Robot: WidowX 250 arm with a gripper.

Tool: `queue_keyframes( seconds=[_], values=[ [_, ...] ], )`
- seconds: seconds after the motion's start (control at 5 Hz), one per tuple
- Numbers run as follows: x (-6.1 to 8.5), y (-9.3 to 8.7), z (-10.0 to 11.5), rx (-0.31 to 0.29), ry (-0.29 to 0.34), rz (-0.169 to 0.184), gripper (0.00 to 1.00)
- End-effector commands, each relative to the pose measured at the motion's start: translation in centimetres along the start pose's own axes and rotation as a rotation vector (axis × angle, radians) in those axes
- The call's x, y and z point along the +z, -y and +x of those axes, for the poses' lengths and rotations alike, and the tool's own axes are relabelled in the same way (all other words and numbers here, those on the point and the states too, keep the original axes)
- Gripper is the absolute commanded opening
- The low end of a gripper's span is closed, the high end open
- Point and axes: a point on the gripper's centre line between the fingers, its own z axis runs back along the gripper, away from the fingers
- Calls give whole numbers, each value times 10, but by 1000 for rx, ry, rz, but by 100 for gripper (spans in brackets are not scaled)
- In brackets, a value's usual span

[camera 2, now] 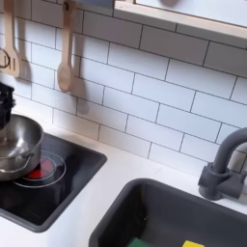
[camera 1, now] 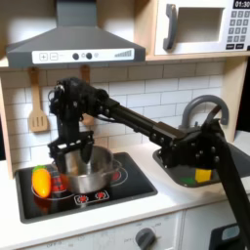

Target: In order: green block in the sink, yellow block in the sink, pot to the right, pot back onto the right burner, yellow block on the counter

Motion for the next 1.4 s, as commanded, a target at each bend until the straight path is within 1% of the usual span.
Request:
queue_keyframes(
  seconds=[0.0,0.2,0.4,0.6,0.8,1.2],
  values=[
    [-18,30,-27,-43,-34,-10,100],
    [-25,55,-21,-81,-37,3,100],
    [-27,57,-18,-91,-37,19,100],
    [-25,56,-10,-70,-26,25,100],
    [-28,59,-8,-57,-32,15,100],
    [-33,81,-14,-103,-39,24,100]
  ],
)
